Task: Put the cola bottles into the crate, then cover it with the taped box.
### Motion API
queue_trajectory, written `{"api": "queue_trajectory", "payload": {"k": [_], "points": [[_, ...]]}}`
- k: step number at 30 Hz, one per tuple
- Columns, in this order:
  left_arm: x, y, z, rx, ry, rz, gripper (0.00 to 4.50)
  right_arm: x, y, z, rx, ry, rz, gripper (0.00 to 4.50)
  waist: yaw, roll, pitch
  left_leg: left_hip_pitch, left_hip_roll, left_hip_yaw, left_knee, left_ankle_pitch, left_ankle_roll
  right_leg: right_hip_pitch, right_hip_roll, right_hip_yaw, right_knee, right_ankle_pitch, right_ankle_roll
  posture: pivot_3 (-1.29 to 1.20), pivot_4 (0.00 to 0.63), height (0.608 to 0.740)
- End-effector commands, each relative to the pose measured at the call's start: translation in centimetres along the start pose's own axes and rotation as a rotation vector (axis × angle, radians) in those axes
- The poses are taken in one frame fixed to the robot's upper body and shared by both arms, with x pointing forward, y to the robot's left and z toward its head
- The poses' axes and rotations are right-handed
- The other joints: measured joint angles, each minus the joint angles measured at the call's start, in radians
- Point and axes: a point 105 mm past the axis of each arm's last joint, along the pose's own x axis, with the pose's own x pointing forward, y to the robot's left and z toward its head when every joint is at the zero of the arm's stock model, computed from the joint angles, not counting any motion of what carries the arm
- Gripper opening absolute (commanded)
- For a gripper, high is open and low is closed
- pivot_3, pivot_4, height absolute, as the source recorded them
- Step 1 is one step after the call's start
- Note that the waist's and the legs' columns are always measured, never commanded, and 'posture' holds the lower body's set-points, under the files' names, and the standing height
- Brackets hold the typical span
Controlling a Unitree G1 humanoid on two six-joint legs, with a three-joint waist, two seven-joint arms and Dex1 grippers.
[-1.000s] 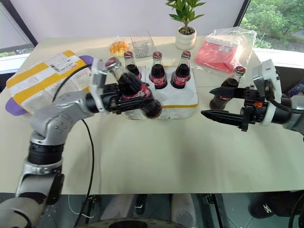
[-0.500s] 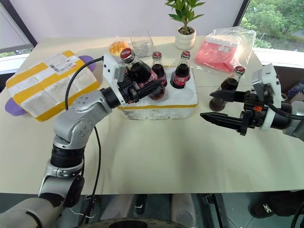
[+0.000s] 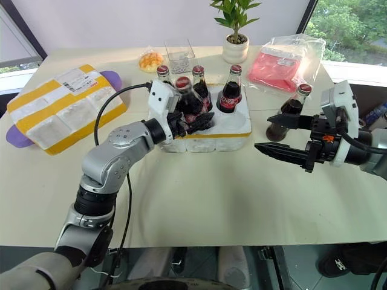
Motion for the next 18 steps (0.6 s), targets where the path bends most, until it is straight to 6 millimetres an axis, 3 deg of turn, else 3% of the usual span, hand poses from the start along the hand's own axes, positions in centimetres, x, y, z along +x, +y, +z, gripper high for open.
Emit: {"api": "queue_trajectory", "payload": {"k": [1,8,12,18], "points": [[0.3,-0.6,1.1,0.06,-0.004,-0.028,4.48,-0.2,0.1,1.1,-0.055,-0.027,-0.012,4.5,0.0,0.0,0.0,0.0,0.0,0.0,0.0,0.0,0.0,0.0,0.0,0.0,0.0,0.0,0.0,0.0,0.15,0.74],[-0.3,-0.4,2.7,-0.006,-0.049,-0.086,4.48,-0.3,0.0,1.0,-0.053,-0.033,-0.031,4.5,0.0,0.0,0.0,0.0,0.0,0.0,0.0,0.0,0.0,0.0,0.0,0.0,0.0,0.0,0.0,0.0,0.15,0.74],[-2.7,-1.4,4.6,-0.047,-0.111,-0.265,4.48,-0.9,-0.5,0.5,-0.058,-0.013,-0.082,4.5,-0.003,0.0,0.0,0.0,0.0,0.0,0.0,0.0,0.0,0.0,0.0,0.0,0.0,0.0,0.0,0.0,0.15,0.74],[-7.9,-0.1,6.7,-0.053,-0.075,-0.424,4.48,-2.5,-1.3,-0.2,-0.038,0.0,-0.187,4.5,-0.004,0.0,0.0,0.001,0.001,0.0,0.0,0.0,0.0,0.0,0.001,0.0,0.001,0.0,0.0,0.0,0.15,0.74]]}}
